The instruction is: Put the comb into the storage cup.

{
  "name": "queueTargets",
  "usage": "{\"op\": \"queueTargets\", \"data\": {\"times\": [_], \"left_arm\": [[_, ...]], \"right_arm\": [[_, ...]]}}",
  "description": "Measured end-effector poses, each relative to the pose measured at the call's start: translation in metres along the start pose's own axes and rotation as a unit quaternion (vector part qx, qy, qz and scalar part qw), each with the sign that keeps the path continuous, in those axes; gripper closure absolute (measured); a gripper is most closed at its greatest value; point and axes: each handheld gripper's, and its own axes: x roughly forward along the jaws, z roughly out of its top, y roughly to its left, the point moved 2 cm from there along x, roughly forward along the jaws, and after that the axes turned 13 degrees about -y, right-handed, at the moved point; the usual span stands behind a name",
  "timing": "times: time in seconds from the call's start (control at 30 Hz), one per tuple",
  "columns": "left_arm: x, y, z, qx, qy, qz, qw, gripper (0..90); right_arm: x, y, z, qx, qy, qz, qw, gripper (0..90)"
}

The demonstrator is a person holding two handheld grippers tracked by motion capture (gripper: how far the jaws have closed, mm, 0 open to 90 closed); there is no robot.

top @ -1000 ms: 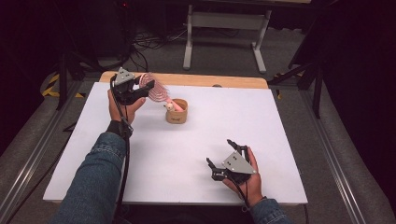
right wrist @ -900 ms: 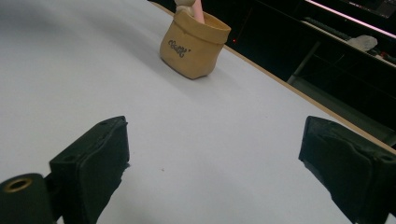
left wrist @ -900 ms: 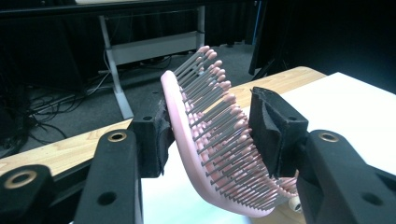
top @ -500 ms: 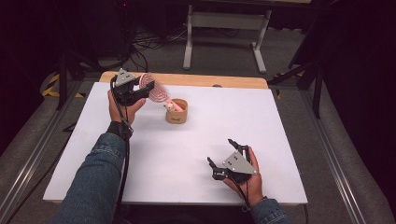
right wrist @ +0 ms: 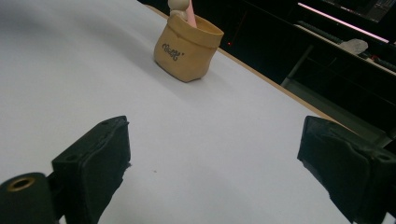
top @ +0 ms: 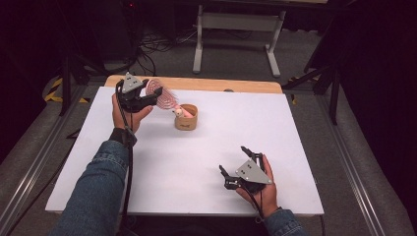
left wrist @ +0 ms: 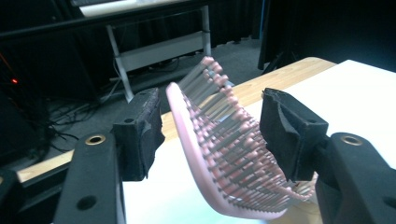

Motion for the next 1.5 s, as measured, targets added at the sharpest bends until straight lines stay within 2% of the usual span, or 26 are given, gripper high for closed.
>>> {"op": "queueTargets", "data": {"times": [0.17,0.43,0.97,1.23,1.5], "left_arm": [[-0.003,0.002,0.001,0.002,-0.001,0.001,1.0000,37.2],[-0.008,0.002,0.007,0.014,-0.013,0.014,0.9997,34.5],[-0.016,-0.002,0.014,0.031,-0.008,0.012,0.9994,22.7],[-0.025,0.003,0.002,0.024,-0.007,0.013,0.9996,17.6],[-0.029,0.002,-0.003,0.016,-0.011,0.002,0.9998,12.2]], "right_arm": [[0.000,-0.001,0.000,0.003,-0.003,0.000,1.0000,9.4],[-0.002,-0.002,0.001,0.003,-0.008,0.001,1.0000,9.4],[-0.005,-0.005,0.005,0.004,-0.020,-0.006,0.9998,9.4],[-0.007,-0.006,0.007,0.006,-0.021,-0.008,0.9997,9.4],[-0.007,-0.007,0.006,0.007,-0.022,-0.009,0.9997,9.3]]}}
